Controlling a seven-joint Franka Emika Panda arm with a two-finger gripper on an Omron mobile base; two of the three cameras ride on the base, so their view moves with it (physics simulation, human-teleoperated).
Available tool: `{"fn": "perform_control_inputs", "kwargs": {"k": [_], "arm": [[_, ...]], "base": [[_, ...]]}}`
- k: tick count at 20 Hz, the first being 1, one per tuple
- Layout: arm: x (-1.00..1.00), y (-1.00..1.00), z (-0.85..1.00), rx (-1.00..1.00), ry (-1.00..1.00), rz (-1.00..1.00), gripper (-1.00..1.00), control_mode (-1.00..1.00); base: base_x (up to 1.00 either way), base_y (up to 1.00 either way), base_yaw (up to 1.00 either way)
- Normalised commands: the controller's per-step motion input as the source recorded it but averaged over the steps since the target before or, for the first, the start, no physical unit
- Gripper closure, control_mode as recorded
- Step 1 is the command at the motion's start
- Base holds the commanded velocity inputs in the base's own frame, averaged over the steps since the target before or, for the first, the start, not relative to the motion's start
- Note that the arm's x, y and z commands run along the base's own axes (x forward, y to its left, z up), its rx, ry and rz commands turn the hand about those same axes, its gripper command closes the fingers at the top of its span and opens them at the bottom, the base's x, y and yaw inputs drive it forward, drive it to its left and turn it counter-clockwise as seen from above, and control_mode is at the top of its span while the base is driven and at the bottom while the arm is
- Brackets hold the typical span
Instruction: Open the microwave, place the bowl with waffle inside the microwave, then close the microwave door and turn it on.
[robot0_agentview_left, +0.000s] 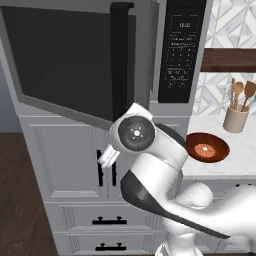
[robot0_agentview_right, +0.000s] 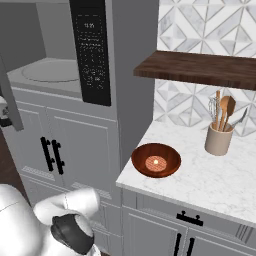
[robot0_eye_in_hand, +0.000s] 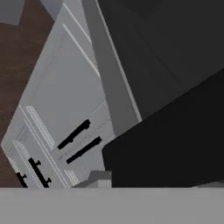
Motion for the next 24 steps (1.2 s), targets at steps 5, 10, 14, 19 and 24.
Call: {"fn": "perform_control_inputs", "kwargs": {"k": [5, 10, 14, 19, 24], "arm": [[-1.0, 0.94, 0.63, -0.55, -0.39, 0.01, 1.0, -1.0], [-1.0, -0.36, 0.04, -0.06, -0.52, 0.2, -1.0, -1.0], [-1.0, -1.0, 0.0, 0.15, -0.45, 0.19, -1.0, -1.0], [-0.76, -1.0, -0.02, 0.39, -0.32, 0.11, -1.0, -1.0], [-0.58, -1.0, 0.27, 0.52, -0.15, 0.07, -1.0, -1.0]], "base": [[0.0, 0.0, 0.0], [0.0, 0.0, 0.0], [0.0, 0.0, 0.0], [0.0, 0.0, 0.0], [0.0, 0.0, 0.0]]}}
